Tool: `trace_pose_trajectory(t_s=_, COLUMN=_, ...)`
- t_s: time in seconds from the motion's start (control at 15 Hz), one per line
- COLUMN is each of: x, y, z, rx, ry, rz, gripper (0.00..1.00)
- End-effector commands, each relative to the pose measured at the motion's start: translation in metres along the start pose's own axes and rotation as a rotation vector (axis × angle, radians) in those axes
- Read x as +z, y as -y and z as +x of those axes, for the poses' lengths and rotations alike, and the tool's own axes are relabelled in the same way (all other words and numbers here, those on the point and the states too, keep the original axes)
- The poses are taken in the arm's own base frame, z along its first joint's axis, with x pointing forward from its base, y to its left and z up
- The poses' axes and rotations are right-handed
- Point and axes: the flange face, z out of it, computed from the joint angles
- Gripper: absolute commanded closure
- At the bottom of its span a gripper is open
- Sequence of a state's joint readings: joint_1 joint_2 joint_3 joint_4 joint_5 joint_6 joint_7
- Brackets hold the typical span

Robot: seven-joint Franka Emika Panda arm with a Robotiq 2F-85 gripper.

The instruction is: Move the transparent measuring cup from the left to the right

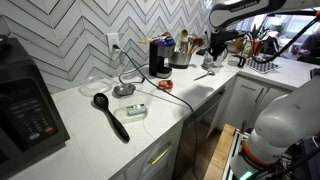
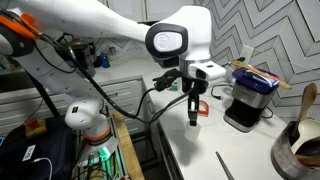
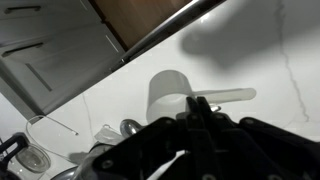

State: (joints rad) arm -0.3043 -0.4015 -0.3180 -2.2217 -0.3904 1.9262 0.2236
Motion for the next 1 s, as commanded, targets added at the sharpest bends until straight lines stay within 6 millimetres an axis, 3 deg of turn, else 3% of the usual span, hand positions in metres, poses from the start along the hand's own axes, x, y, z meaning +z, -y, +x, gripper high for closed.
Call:
trace_pose_trajectory(t_s=0.0, x=0.014, y=-0.058, z=0.019, rx=0.062, ry=0.036, rz=0.168, gripper=0.99)
trace_pose_trajectory(t_s=0.07, x=0.010, y=-0.044, z=0.006, rx=0.035, ry=0.015, rz=0.092, gripper=0.96)
trace_pose_trajectory(t_s=0.2, x=0.012, y=-0.063, z=0.012, rx=0.061, ry=0.021, rz=0.147, gripper=0.96)
trace_pose_trajectory(t_s=0.47, x=0.013, y=-0.057, z=0.019, rx=0.058, ry=0.026, rz=0.150, gripper=0.99)
trace_pose_trajectory(t_s=0.6, x=0.025, y=-0.067, z=0.021, rx=-0.104, ry=-0.001, rz=0.106, gripper=0.99)
trace_pose_trajectory(t_s=0.93, x=0.070, y=-0.100, z=0.023, rx=-0.344, ry=-0.030, rz=0.227, gripper=0.99)
